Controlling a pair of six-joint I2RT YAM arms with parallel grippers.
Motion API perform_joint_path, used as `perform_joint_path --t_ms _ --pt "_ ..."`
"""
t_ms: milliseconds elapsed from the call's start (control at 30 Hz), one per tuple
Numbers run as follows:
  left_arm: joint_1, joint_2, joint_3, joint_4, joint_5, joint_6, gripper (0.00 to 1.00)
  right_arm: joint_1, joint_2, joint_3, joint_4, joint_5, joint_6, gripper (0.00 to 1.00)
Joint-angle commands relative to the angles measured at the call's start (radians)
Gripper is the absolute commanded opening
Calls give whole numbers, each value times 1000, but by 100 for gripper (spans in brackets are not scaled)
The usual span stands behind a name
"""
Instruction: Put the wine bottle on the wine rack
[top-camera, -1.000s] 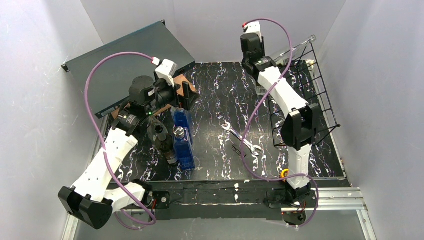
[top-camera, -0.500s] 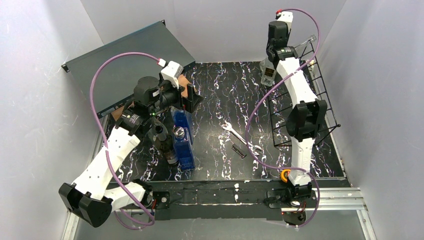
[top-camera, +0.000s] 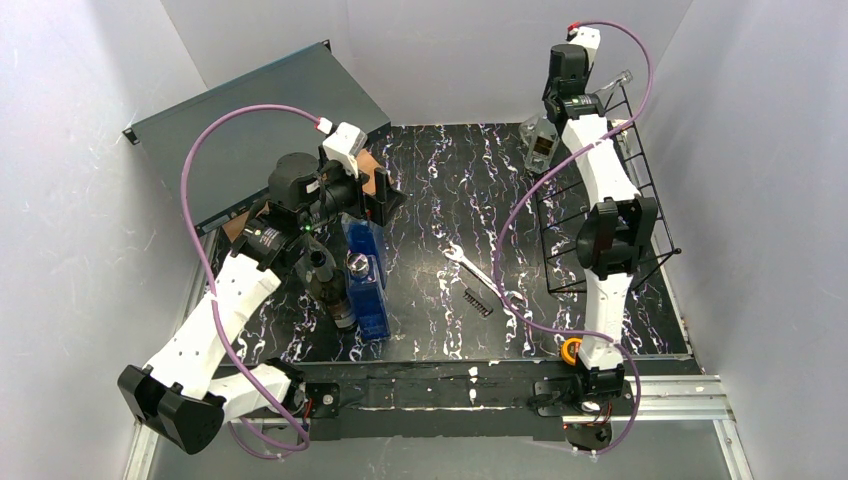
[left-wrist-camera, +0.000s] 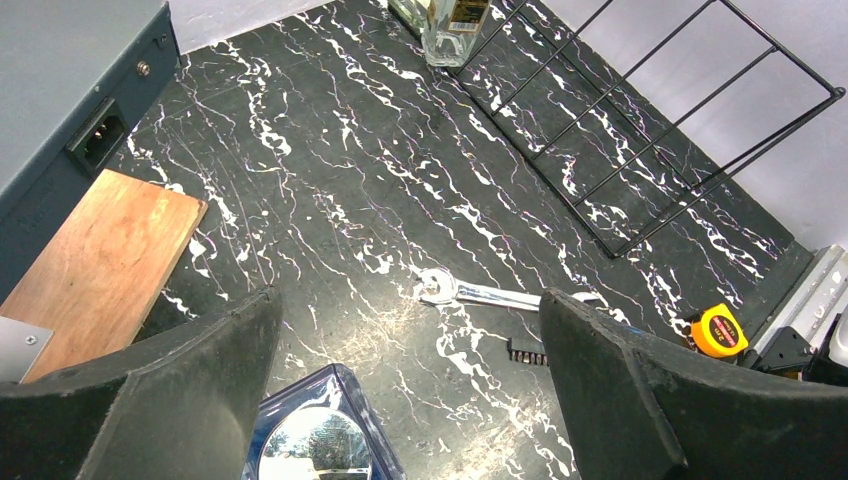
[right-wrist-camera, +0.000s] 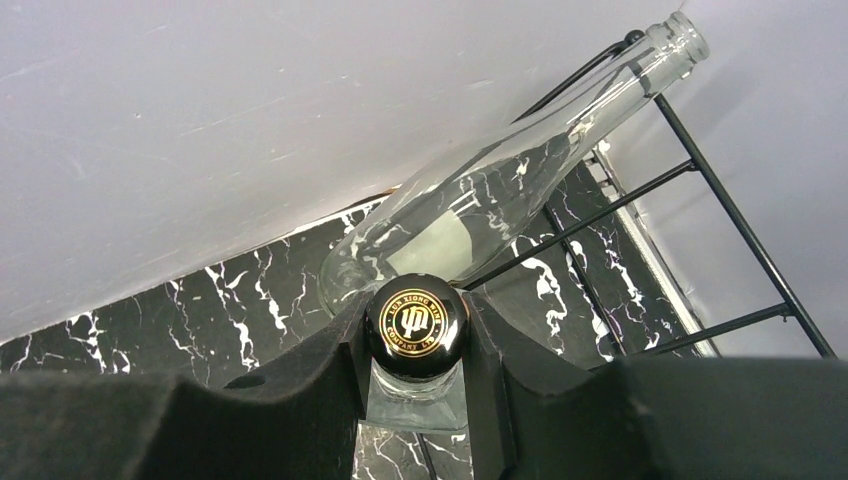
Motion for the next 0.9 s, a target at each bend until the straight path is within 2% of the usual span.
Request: perform_joint_path --t_ms 0,233,367,500,700,800,867 --pt "-4 -14 31 1 -4 10 99 -12 -45 -3 110 24 0 20" --pt "-4 -16 29 4 2 7 99 -12 -43 -47 60 106 87 28" --pt "-4 -23 29 5 1 6 99 -12 -79 -149 112 128 91 34" --pt "-4 -25 29 5 0 6 99 -12 -78 -160 102 184 69 39" --pt "-4 -24 28 7 6 3 99 -12 -83 -192 116 246 37 50" --pt "-4 -27 28 7 3 4 99 -12 -83 -211 116 257 30 59" --pt "-4 -27 28 7 0 7 99 -13 -83 -223 117 266 26 61"
